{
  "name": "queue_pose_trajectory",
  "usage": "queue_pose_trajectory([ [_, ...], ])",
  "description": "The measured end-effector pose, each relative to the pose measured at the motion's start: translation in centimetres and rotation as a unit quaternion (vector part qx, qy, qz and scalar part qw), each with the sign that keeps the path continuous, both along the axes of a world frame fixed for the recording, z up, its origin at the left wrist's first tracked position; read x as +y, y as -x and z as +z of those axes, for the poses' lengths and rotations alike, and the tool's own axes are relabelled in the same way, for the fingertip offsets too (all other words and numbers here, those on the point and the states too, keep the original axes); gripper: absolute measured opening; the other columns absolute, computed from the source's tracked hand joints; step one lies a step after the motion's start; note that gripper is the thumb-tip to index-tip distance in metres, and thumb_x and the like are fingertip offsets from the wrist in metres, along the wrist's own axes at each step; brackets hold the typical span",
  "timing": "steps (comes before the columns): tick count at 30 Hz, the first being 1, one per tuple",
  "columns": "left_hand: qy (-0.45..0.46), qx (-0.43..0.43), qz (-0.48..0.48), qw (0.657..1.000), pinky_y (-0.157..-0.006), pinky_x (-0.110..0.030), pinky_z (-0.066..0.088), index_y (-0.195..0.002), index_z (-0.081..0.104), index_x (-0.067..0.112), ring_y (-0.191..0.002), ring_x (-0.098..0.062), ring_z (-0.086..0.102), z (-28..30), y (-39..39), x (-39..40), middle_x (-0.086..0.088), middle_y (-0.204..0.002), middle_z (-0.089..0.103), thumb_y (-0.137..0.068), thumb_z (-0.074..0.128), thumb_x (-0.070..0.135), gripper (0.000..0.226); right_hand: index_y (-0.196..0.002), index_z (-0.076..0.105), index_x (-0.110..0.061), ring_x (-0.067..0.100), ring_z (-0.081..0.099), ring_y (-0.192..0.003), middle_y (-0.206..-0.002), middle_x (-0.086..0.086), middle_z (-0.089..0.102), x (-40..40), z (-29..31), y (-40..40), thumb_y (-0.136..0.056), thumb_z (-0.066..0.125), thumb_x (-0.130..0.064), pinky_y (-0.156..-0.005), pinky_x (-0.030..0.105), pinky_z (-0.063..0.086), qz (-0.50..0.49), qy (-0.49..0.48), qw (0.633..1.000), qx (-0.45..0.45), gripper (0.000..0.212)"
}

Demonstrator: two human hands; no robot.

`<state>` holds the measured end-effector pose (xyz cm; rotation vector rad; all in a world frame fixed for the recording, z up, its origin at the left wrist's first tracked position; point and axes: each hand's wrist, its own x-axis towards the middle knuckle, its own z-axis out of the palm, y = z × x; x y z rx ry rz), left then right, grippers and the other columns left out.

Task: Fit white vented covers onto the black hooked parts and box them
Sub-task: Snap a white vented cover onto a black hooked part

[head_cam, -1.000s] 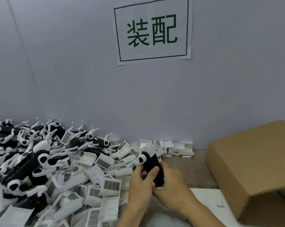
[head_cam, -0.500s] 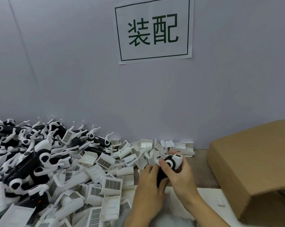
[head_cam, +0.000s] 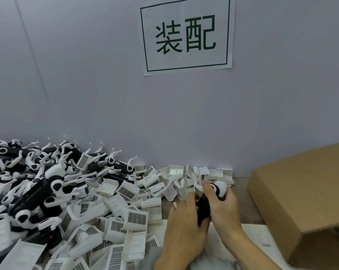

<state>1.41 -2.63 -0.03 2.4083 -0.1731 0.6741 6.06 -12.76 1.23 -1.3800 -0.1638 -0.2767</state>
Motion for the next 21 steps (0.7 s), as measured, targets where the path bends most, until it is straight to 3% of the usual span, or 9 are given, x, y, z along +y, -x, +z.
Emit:
queue_pose_trajectory([
  [4, 0.118, -0.019, -0.014, 0.993, -0.082, -0.030, 0.053, -0.110, 0.051, 0.038, -0.094, -0.004, 0.061, 0.4, 0.2, 0.0, 0.016, -0.100, 0.066, -0.092, 0.066, 0.034, 0.024, -0.116, 0.061, -0.022, 0.003, 0.071, -0.088, -0.092, -0.012, 0.074, 0.0, -0.1, 0.4, -0.080, 0.061, -0.053, -0.068, 0.018, 0.054, 0.082, -0.013, 0.997, -0.005, 0.047],
  [6, 0.228, -0.058, -0.004, 0.972, -0.075, -0.025, 0.055, -0.102, 0.059, 0.042, -0.088, -0.002, 0.065, 0.8, 0.0, 0.2, 0.021, -0.093, 0.068, -0.093, 0.069, 0.025, 0.021, -0.129, 0.050, -0.035, -0.007, 0.065, -0.100, -0.105, -0.021, 0.071, 0.2, -0.4, 0.6, -0.091, 0.049, -0.051, -0.076, 0.011, 0.051, 0.114, 0.005, 0.993, -0.007, 0.041],
  [8, 0.352, -0.057, 0.012, 0.934, -0.068, -0.015, 0.053, -0.096, 0.066, 0.039, -0.084, 0.000, 0.067, 1.0, -0.2, 0.4, 0.024, -0.091, 0.071, -0.097, 0.064, 0.016, 0.023, -0.129, 0.048, -0.040, -0.003, 0.060, -0.110, -0.114, -0.019, 0.067, 0.3, -0.8, 0.5, -0.101, 0.042, -0.044, -0.087, 0.016, 0.048, 0.110, 0.038, 0.993, -0.005, 0.029],
  [10, 0.479, -0.021, 0.023, 0.877, -0.064, -0.012, 0.050, -0.097, 0.072, 0.026, -0.077, 0.000, 0.069, 1.0, -0.5, 0.9, 0.013, -0.086, 0.076, -0.100, 0.058, 0.013, 0.020, -0.121, 0.059, -0.034, 0.010, 0.060, -0.109, -0.112, -0.006, 0.066, 0.3, -0.9, 0.2, -0.106, 0.039, -0.034, -0.092, 0.028, 0.048, 0.091, 0.082, 0.992, 0.003, 0.025],
  [14, 0.652, 0.023, 0.052, 0.756, -0.055, -0.026, 0.050, -0.100, 0.071, 0.007, -0.068, -0.017, 0.066, 1.1, -0.9, 1.8, -0.006, -0.078, 0.074, -0.102, 0.052, 0.020, 0.023, -0.102, 0.069, -0.024, 0.020, 0.060, -0.091, -0.094, 0.005, 0.062, 0.5, -1.3, -0.3, -0.109, 0.032, -0.023, -0.077, 0.032, 0.052, 0.099, 0.124, 0.987, 0.027, 0.037],
  [17, 0.778, 0.044, 0.009, 0.627, -0.042, -0.025, 0.051, -0.082, 0.066, 0.005, -0.046, -0.017, 0.061, 1.7, -0.6, 2.2, -0.007, -0.058, 0.064, -0.100, 0.053, 0.027, 0.031, -0.099, 0.070, -0.023, 0.018, 0.059, -0.091, -0.093, 0.003, 0.062, 0.5, -1.6, -0.6, -0.108, 0.032, -0.021, -0.077, 0.027, 0.047, 0.086, 0.140, 0.986, 0.027, 0.039],
  [19, 0.826, 0.042, -0.044, 0.560, -0.047, -0.037, 0.056, -0.071, 0.066, 0.006, -0.044, -0.020, 0.059, 1.9, -0.5, 2.5, -0.009, -0.057, 0.060, -0.093, 0.063, 0.039, 0.039, -0.099, 0.070, -0.024, 0.016, 0.059, -0.091, -0.093, 0.001, 0.063, 0.5, -1.6, -0.6, -0.108, 0.032, -0.021, -0.075, 0.024, 0.044, 0.083, 0.144, 0.986, 0.028, 0.039],
  [21, 0.839, 0.035, -0.083, 0.536, -0.057, -0.042, 0.058, -0.066, 0.072, 0.009, -0.048, -0.021, 0.062, 2.1, -0.3, 2.8, -0.009, -0.061, 0.062, -0.075, 0.077, 0.046, 0.038, -0.099, 0.069, -0.025, 0.016, 0.059, -0.091, -0.093, 0.001, 0.064, 0.5, -1.5, -0.5, -0.108, 0.033, -0.022, -0.074, 0.023, 0.042, 0.088, 0.147, 0.985, 0.027, 0.038],
])
